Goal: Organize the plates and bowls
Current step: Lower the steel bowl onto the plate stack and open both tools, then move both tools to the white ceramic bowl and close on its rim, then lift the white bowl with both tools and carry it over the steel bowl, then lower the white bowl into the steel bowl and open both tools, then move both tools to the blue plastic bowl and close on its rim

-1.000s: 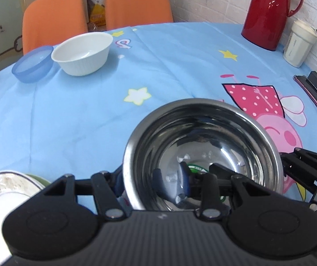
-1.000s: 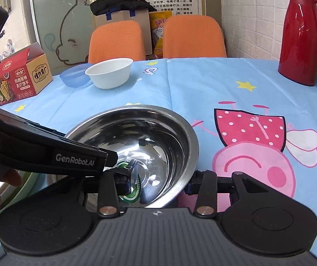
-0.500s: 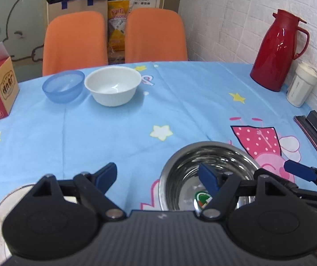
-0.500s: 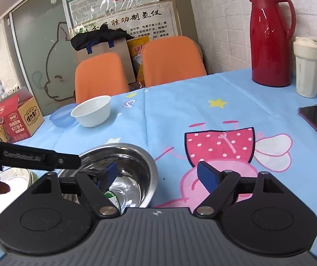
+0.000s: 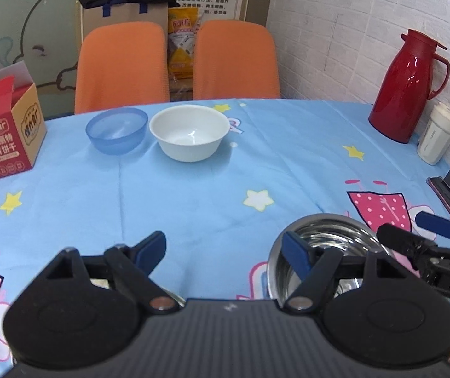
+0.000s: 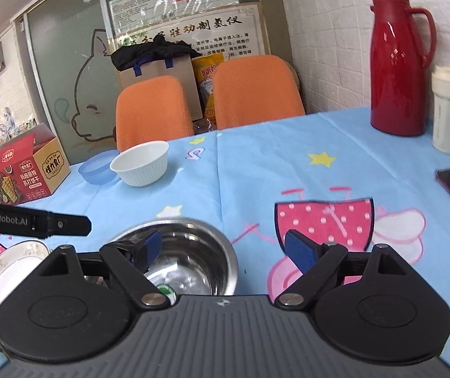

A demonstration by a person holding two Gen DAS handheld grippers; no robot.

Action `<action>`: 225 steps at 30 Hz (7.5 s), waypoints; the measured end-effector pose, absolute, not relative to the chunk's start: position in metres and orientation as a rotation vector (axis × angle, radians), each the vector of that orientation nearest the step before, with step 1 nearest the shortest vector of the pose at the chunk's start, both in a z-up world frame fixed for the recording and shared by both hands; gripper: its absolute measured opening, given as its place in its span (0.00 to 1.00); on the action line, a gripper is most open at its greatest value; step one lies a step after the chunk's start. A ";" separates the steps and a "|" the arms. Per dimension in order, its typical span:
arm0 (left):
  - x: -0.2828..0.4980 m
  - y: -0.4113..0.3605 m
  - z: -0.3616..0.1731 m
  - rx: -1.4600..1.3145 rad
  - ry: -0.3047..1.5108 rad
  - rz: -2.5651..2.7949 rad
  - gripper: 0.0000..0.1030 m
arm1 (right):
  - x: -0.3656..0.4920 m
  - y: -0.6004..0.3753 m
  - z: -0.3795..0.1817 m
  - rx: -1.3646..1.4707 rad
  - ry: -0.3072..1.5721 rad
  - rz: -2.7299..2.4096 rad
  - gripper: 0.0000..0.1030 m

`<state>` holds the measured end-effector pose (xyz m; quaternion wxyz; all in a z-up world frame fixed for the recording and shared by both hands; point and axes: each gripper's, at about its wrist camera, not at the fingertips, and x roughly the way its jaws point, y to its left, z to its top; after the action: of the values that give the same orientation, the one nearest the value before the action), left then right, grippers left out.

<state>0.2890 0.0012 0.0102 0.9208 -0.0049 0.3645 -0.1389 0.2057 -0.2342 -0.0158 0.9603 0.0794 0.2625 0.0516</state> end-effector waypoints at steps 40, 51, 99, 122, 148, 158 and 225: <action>0.573 0.010 -0.021 -0.016 0.966 -0.498 0.73 | 0.476 -0.146 -0.029 -0.027 0.885 0.382 1.00; 0.566 0.036 -0.022 -0.204 1.013 -0.609 0.73 | 0.479 -0.145 -0.038 -0.043 0.931 0.383 1.00; 0.499 0.005 -0.009 -0.084 1.042 -0.416 0.20 | 0.436 -0.144 -0.028 0.016 0.908 0.415 0.53; 0.506 0.010 -0.031 -0.161 1.076 -0.385 0.08 | 0.450 -0.161 -0.045 0.050 0.899 0.440 0.25; 0.332 -0.039 0.018 -0.103 1.034 -0.511 0.08 | 0.277 -0.191 0.015 0.067 0.792 0.333 0.47; 0.304 -0.060 -0.016 -0.049 1.051 -0.515 0.08 | 0.245 -0.209 -0.023 0.130 0.842 0.290 0.47; 0.567 0.154 -0.015 -0.260 0.920 -0.125 0.68 | 0.479 -0.015 -0.028 -0.152 0.889 0.587 1.00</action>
<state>0.5670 0.1536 -0.0154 0.8859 -0.1252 0.4425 -0.0601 0.4789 -0.0150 -0.0282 0.8587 -0.0725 0.4233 0.2797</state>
